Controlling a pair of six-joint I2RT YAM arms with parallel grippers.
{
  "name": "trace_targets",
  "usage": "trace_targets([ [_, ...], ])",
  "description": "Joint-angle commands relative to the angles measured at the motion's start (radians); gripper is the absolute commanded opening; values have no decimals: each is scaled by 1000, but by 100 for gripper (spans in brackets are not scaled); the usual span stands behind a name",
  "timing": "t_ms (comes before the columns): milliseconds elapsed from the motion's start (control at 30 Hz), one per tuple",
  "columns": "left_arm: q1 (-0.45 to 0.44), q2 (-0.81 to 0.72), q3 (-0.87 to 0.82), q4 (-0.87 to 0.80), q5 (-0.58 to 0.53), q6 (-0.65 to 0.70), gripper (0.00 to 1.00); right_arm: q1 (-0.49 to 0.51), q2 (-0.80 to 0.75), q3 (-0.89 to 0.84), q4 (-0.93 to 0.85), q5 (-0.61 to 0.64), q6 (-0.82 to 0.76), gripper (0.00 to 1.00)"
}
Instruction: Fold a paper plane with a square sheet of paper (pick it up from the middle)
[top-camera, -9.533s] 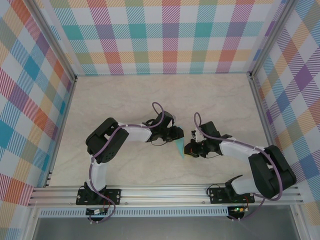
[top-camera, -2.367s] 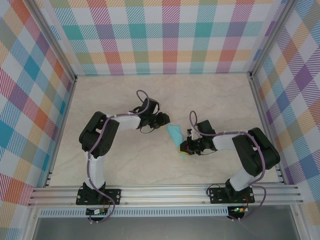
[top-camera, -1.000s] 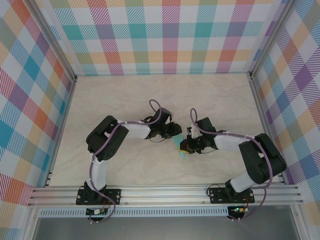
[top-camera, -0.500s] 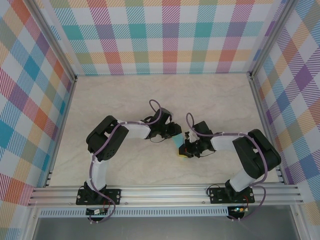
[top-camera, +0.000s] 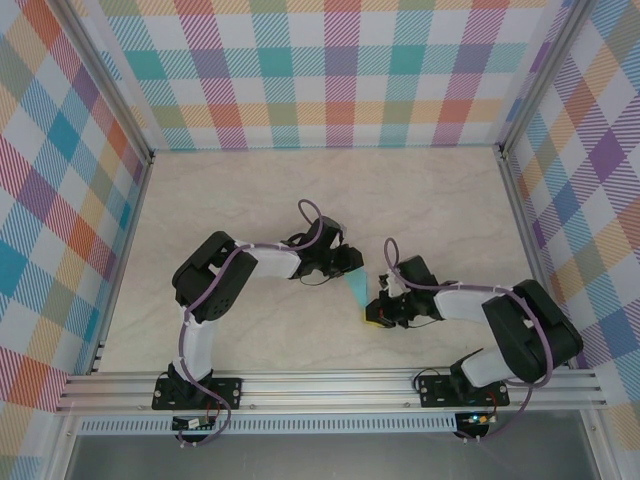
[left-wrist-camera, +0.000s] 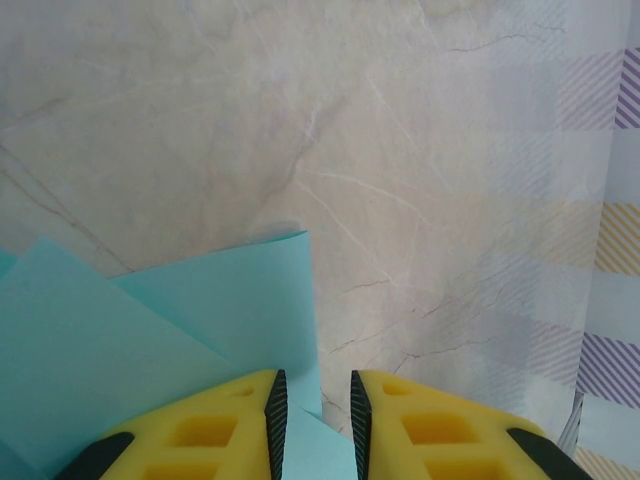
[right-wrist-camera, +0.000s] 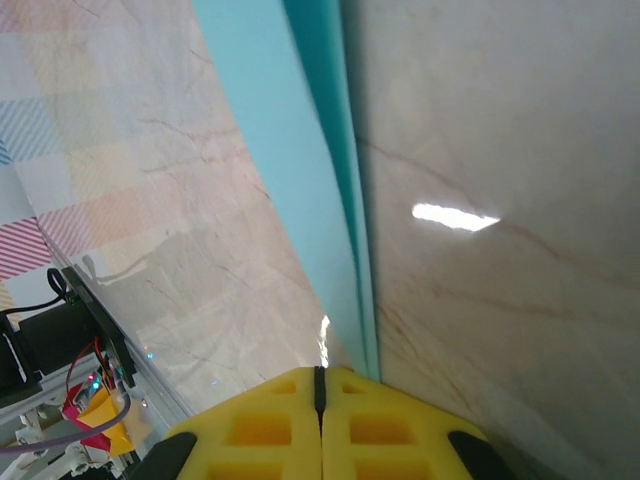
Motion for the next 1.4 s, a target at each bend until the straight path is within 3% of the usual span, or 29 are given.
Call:
trace_targets([
  [0,9,63,-46,-95,-56,23,27,-17,-64,-17,-172,25,-5,5],
  [133,5,36,-15,-115,-40,38,28,-63,-248,35,-321,175,-27,12],
  [300,-15,-38,100,-285,-102,98,36,-139,-309,94,-420,292,-56,17],
  [533,-100,-125,328,-751,-413,173,57,-149,-304,89,-382,355,-27,18],
  [733,-202,-41,531,-1085,-645,120,59,-168,-304,56,-338,362,-7,20],
  [1133,-251,23,546,-1094,-628,37,62,-171,-267,52,-255,251,-44,26],
  [1367,-251,44,524,-1073,-622,23,54,-171,-243,53,-226,204,-56,28],
])
